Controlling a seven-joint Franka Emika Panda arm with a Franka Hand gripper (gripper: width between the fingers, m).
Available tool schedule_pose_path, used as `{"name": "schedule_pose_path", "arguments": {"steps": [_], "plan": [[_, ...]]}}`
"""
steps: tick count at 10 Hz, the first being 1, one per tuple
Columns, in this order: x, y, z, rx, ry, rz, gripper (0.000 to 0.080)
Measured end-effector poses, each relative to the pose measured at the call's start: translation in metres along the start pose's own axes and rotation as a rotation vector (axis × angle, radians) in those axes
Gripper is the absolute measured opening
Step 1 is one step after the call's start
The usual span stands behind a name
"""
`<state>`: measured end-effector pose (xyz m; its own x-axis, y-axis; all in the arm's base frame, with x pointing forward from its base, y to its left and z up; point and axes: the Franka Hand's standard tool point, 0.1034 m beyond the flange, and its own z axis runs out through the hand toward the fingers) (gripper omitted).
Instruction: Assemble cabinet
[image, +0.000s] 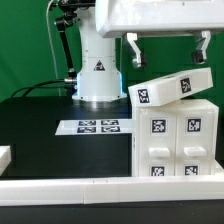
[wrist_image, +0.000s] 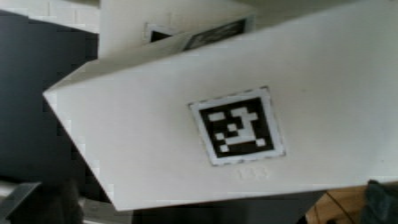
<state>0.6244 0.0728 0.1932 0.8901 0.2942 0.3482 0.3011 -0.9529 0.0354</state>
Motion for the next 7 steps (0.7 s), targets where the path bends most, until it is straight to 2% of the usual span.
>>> {"name": "schedule_pose_path", "arguments": {"steps": [1, 5, 7], "plan": [[-0.0003, 0.0004, 0.0003, -0.003, -0.001, -0.052, 0.0796], [-0.0007, 0.0082, -0.0034, -0.03, -0.02, -0.649, 0.0796], [-0.0011, 0.0098, -0.0052, -0.026, -0.077, -0.922, 0.0796]]}}
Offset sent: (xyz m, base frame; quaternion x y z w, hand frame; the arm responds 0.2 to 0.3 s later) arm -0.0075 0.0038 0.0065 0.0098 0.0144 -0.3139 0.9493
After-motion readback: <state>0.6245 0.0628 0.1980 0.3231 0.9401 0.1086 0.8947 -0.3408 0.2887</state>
